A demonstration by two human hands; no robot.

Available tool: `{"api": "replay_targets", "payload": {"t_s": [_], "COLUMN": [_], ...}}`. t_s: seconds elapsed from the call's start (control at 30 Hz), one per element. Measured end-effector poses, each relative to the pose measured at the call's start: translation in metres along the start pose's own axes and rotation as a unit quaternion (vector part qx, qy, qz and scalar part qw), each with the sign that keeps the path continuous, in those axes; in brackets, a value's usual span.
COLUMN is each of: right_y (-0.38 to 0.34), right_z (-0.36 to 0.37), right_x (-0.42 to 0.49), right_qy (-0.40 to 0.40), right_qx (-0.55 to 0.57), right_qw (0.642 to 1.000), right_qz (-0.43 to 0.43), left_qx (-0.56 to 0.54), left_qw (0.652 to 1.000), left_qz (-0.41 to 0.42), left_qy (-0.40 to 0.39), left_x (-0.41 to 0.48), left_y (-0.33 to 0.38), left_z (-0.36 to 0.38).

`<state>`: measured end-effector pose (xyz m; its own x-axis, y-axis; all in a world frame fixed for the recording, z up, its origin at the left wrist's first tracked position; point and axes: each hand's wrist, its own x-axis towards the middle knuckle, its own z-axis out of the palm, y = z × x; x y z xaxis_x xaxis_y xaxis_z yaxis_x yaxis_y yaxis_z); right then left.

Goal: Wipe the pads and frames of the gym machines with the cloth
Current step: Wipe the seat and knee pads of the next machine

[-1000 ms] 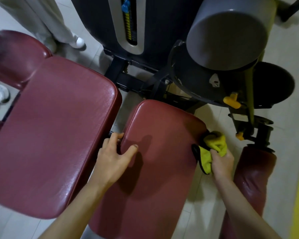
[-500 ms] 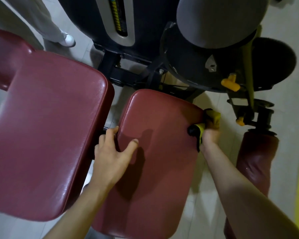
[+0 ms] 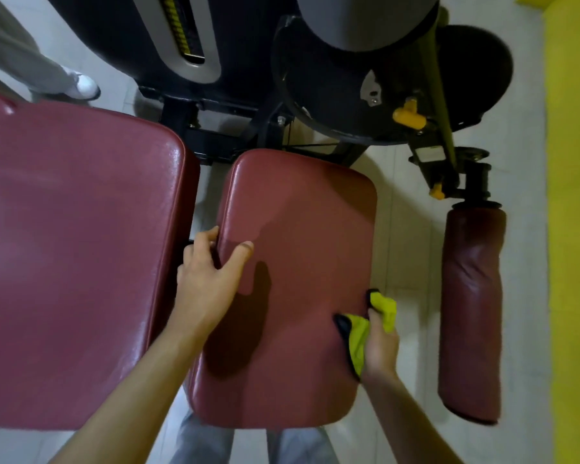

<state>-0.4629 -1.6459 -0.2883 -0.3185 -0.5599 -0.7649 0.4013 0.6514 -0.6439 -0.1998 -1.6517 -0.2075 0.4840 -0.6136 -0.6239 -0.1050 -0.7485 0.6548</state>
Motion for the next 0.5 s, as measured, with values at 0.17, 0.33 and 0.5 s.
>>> {"api": "replay_targets", "payload": {"t_s": [0.17, 0.33, 0.5], "right_y": [-0.027, -0.018, 0.037], "right_z": [0.040, 0.029, -0.028], "right_x": [0.057, 0.039, -0.001], "right_qy": [0.012, 0.073, 0.071], "right_qx": [-0.089, -0.190, -0.099], "right_qw": [0.990, 0.968, 0.987], "right_qz": [-0.111, -0.145, -0.105], "left_qx": [-0.006, 0.026, 0.013], "left_qw": [0.999, 0.993, 0.990], "left_qz": [0.021, 0.072, 0.099], "left_qy": [-0.036, -0.094, -0.102], "left_x": [0.011, 0.007, 0.000], "left_y": [-0.013, -0.020, -0.035], "left_z": [-0.010, -0.016, -0.023]}}
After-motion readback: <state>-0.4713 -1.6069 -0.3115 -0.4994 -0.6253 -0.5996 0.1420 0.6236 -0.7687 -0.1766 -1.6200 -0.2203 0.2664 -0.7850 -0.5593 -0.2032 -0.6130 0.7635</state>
